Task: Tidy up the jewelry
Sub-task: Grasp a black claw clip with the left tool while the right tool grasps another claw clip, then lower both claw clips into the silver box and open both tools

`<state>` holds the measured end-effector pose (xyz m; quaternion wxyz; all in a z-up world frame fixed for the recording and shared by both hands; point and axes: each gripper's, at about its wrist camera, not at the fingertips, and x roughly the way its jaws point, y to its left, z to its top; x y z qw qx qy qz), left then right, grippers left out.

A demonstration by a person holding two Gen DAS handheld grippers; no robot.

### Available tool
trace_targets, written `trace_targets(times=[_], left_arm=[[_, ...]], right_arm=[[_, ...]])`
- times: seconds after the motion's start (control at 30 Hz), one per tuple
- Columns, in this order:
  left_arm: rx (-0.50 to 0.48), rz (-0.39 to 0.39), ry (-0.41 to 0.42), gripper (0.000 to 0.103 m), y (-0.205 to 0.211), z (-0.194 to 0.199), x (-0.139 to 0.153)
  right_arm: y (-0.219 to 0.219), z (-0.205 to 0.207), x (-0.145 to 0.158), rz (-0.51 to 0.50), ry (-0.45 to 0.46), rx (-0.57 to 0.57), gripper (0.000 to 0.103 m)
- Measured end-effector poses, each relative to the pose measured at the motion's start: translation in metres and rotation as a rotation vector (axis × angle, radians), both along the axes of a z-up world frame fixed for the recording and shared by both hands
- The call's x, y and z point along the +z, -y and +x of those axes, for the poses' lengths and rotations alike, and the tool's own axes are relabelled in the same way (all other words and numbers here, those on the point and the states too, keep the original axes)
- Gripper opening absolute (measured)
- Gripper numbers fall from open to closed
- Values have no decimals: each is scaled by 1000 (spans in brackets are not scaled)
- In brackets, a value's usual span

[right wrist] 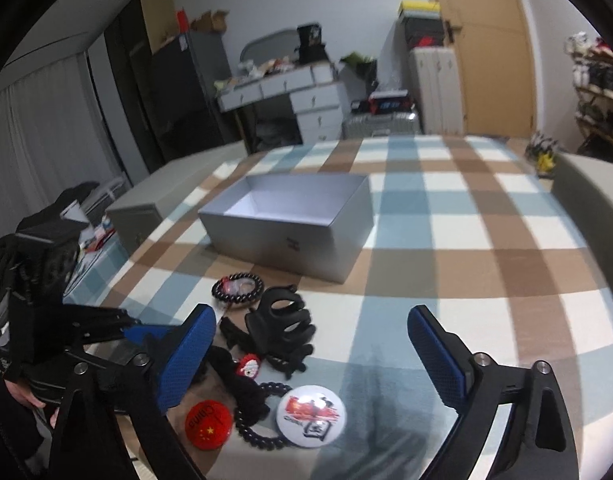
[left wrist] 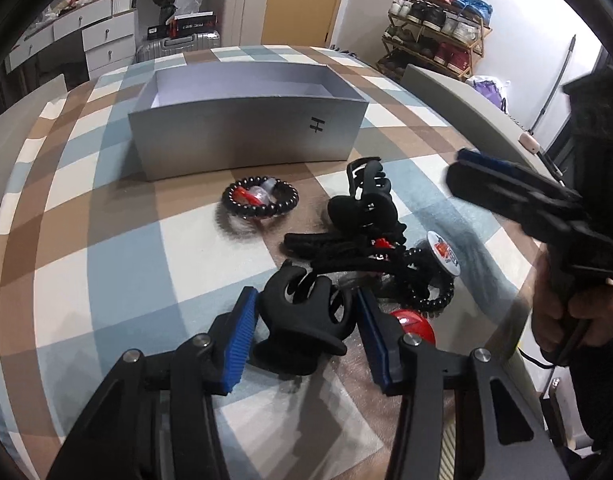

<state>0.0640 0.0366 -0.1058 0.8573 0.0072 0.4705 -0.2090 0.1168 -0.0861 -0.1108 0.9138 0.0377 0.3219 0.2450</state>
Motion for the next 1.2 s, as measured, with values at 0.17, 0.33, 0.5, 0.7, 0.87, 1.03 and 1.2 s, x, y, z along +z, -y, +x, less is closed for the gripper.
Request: trace_targets(times=[0.17, 0.33, 0.5, 0.7, 0.87, 1.03, 1.2], left_arm=[[1, -1, 0, 43, -10, 5, 7], [41, -31, 25, 43, -21, 10, 17], [98, -59, 32, 43, -31, 17, 20], [131, -51, 7, 43, -38, 29, 20], [143, -32, 32, 43, -38, 37, 29], [152, -16, 57, 43, -35, 55, 40], [153, -31, 96, 43, -34, 75, 53]], right_arm=[[-17, 21, -9, -9, -84, 35, 90], [-33, 32, -18, -36, -138, 67, 81], [-40, 38, -25, -46, -167, 76, 74], [-39, 45, -32, -40, -210, 90, 50], [-31, 45, -29, 2, -194, 94, 49], [-22, 49, -4, 76, -116, 114, 49], [-17, 62, 32, 169, -38, 128, 49]])
